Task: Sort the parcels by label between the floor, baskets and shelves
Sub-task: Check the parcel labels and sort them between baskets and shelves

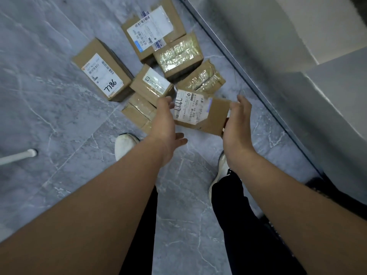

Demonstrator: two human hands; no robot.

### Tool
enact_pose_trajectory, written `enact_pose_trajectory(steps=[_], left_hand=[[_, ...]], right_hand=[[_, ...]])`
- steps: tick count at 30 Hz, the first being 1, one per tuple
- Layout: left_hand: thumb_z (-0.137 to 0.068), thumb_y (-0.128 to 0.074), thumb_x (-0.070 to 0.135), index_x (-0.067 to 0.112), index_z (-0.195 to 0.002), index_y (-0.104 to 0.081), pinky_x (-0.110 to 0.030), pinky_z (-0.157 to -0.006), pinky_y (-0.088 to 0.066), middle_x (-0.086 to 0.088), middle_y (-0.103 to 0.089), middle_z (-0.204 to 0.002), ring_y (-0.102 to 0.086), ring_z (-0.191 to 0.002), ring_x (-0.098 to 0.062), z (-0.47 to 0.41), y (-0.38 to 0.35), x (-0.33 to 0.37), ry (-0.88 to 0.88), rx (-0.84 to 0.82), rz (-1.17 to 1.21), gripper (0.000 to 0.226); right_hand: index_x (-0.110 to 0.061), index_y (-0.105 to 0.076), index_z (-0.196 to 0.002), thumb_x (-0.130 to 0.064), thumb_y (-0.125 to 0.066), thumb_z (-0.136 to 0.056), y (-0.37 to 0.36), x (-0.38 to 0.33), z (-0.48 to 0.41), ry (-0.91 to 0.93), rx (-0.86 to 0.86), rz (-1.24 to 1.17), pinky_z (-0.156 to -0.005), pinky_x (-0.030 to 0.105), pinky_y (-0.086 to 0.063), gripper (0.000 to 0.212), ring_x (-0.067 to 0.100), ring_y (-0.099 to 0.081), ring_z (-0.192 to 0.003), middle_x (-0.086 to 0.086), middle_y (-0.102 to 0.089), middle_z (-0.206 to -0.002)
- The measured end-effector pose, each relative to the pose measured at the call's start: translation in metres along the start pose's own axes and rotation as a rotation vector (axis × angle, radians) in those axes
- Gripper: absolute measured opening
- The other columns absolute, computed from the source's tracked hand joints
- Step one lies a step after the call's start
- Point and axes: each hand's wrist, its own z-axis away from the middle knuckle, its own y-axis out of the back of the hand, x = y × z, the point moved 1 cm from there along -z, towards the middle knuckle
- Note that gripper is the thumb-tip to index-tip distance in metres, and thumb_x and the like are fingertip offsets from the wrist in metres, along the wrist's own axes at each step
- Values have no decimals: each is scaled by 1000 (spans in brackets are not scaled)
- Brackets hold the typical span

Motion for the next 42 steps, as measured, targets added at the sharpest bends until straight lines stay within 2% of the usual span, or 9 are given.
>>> enact_pose_trajectory(steps=[4, 8, 13, 20, 25, 29, 35, 39, 42], left_hand=[[-98, -43, 43, 27, -83, -66, -38, -84, -48, 5, -70, -65, -61, -92, -28, 27, 2, 32, -65, -23, 85, 31], [-97, -45, 44, 27, -83, -64, -40, -81, -47, 7, -64, -51, -61, -82, -26, 66, 0, 72, -152, -94, 45, 29], [-98, -44, 44, 32, -100, -67, -38, -76, -49, 9, -72, -60, -71, -73, -25, 108, 7, 115, -290, -102, -32, 27], [-102, -37, 55, 32, -75, -65, -44, -95, -44, 14, -72, -60, -66, -80, -14, 161, 30, 159, -374, -91, -66, 45], [-103, -30, 48, 31, -82, -63, -46, -95, -43, 20, -70, -62, -65, -77, -7, 207, 54, 183, -464, -100, -50, 43], [-102, -30, 45, 33, -79, -64, -35, -74, -46, 18, -71, -66, -64, -72, -6, 255, 79, 204, -567, -123, -86, 43], [-101, -29, 49, 38, -90, -71, -48, -104, -46, 15, -76, -87, -67, -100, -15, 363, 114, 238, -741, -234, -205, 45], [-104, -29, 46, 36, -82, -70, -33, -84, -48, 19, -73, -73, -64, -86, -10, 451, 131, 251, -862, -287, -281, 48], [-105, -29, 46, 38, -91, -69, -32, -77, -48, 20, -70, -70, -64, -91, -13, 514, 146, 255, -909, -320, -256, 43]], right_hand=[[-56, -60, -127, -76, -40, -79, -9, -29, 24, 22, -42, -31, -110, 59, -54, 56, 26, -63, -128, 1, -67, -133], [-37, -56, -103, -59, -47, -81, -16, -72, 59, 36, -72, -126, -96, 62, -62, 33, 26, -69, -113, 3, -69, -119], [-28, -55, -108, -56, -43, -88, -19, -119, 92, 77, -69, -168, -98, 59, -62, 37, 23, -70, -110, -3, -71, -110], [-42, -70, -123, -60, -40, -80, -27, -177, 142, 227, -99, -106, -102, 64, -57, 55, 26, -71, -113, -10, -79, -113], [-35, -65, -122, -59, -37, -84, -34, -221, 200, 236, -106, -184, -94, 41, -49, 53, 13, -66, -108, -15, -74, -105], [-39, -66, -118, -69, -33, -84, -35, -259, 249, 268, -121, -228, -94, 47, -54, 56, 22, -69, -112, -8, -78, -110], [-29, -62, -116, -72, -36, -80, -12, -312, 349, 413, -70, -317, -109, 56, -53, 62, 23, -72, -111, 3, -72, -126], [-22, -65, -118, -77, -31, -69, 14, -348, 428, 477, -16, -326, -107, 56, -54, 81, 28, -71, -112, 6, -74, -120], [-19, -60, -125, -75, -35, -81, 37, -365, 494, 554, 11, -314, -97, 46, -57, 75, 24, -71, -110, 1, -72, -115]])
